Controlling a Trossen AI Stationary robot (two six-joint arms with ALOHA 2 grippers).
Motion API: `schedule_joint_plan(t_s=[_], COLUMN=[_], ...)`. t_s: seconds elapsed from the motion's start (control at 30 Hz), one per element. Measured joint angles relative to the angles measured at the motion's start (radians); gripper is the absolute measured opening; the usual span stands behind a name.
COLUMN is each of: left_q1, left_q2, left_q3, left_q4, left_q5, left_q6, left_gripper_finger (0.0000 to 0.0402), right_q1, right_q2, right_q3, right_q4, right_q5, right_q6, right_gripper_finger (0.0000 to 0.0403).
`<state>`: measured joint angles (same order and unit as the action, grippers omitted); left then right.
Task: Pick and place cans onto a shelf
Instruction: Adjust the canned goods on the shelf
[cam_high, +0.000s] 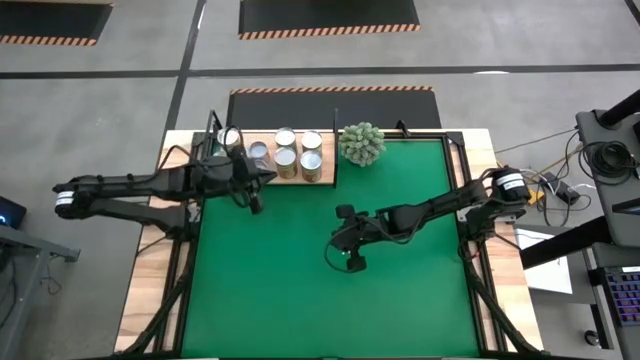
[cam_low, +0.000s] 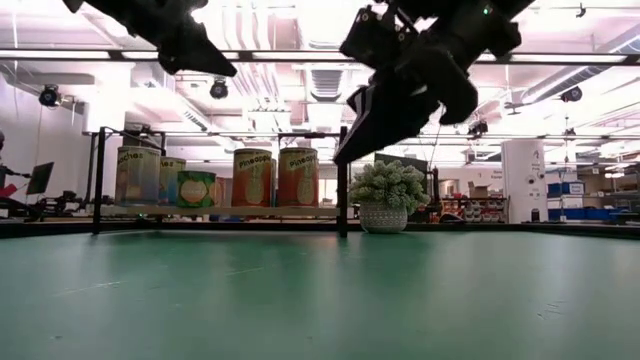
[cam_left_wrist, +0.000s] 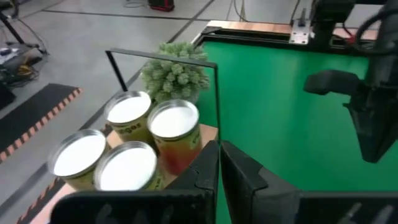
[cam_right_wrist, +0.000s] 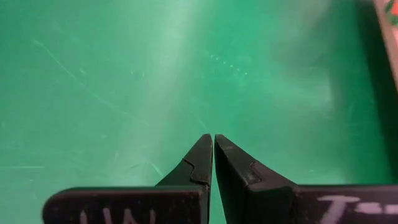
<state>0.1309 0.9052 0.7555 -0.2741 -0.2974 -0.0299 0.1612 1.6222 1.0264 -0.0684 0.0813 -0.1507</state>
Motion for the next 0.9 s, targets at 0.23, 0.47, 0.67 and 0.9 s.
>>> schedule_joint_plan(t_s=[0.23, 0.47, 0.67, 0.9], left_q1=[-0.026, -0.026, -0.030, -0.053], left_q2=[0.022, 0.064, 0.063, 0.022], left_q3=[-0.006, -0.006, -0.006, -0.010], left_q4=[-0.003, 0.004, 0.092, 0.121], left_q5=[-0.001, -0.082, -0.122, -0.122], left_q6=[-0.017, 0.033, 0.103, 0.153], left_gripper_finger=[0.0000, 0.0000, 0.0000, 0.0000], right_q1=[0.000, -0.022, -0.087, -0.175], right_q2=[-0.066, -0.126, -0.126, -0.046], right_q3=[0.000, 0.015, 0.145, 0.370], right_q4=[-0.012, -0.058, -0.154, -0.242], right_q5=[0.021, 0.087, 0.086, 0.085], right_q6=[0.008, 0.016, 0.022, -0.041], right_gripper_finger=[0.0009, 0.0009, 0.0008, 0.0008])
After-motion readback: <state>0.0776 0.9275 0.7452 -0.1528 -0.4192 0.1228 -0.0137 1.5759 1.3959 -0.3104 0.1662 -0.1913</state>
